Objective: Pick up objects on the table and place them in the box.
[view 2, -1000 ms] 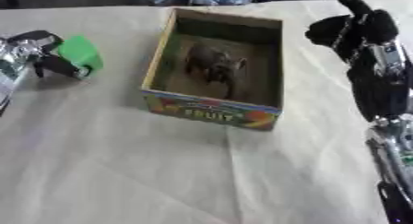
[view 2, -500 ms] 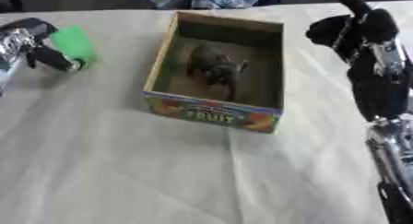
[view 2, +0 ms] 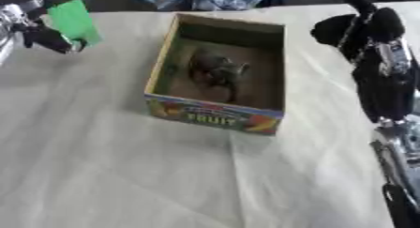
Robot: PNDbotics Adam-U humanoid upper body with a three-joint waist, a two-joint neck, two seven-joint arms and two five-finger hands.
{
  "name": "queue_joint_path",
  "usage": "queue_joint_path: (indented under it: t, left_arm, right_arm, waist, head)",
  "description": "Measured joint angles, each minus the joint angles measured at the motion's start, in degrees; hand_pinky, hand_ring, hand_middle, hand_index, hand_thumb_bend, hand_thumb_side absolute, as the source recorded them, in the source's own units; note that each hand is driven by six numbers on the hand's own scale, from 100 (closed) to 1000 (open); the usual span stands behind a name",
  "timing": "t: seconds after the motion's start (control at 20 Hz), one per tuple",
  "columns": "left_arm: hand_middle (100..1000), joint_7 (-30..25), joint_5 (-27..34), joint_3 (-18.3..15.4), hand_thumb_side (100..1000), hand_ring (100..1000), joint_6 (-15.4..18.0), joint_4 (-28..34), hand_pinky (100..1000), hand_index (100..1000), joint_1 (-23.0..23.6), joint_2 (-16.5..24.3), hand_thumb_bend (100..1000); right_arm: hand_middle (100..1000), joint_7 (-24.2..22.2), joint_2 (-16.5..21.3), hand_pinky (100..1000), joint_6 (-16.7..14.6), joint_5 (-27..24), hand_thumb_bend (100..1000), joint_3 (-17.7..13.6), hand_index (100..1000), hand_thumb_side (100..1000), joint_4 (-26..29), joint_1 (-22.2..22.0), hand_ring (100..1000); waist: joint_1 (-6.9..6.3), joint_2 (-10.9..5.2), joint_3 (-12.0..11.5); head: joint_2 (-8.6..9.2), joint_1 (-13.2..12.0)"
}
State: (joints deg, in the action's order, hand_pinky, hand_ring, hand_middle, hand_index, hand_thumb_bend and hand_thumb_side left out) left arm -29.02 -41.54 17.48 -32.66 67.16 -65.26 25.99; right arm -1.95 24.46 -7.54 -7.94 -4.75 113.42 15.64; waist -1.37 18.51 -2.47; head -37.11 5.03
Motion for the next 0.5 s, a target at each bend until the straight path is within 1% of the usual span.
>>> queue_joint_path:
  t: [0.3,0.5]
  left_arm:
    - [1000,-0.31,0.65,1.05,244,506,0.31,4.96,240,262,-2.14,0.04,100]
    - [1000,-0.77,0.61,1.82,255,503,0.77,7.74,234,259,-3.49,-1.75,100]
  right_arm:
    - [665,0.54,0.02,807,-0.54,-0.34,396,-0.17,980,1000,0.00,0.54,740]
    - [665,0.96,0.05,807,-0.93,-0.91,396,-0.19,978,1000,0.00,1.04,741]
  waist:
    - [0.01,-0.02,0.35]
    - [0.00,-0.16,0.75]
  head:
    - [0.02,0.01]
    - [0.44,-0.13]
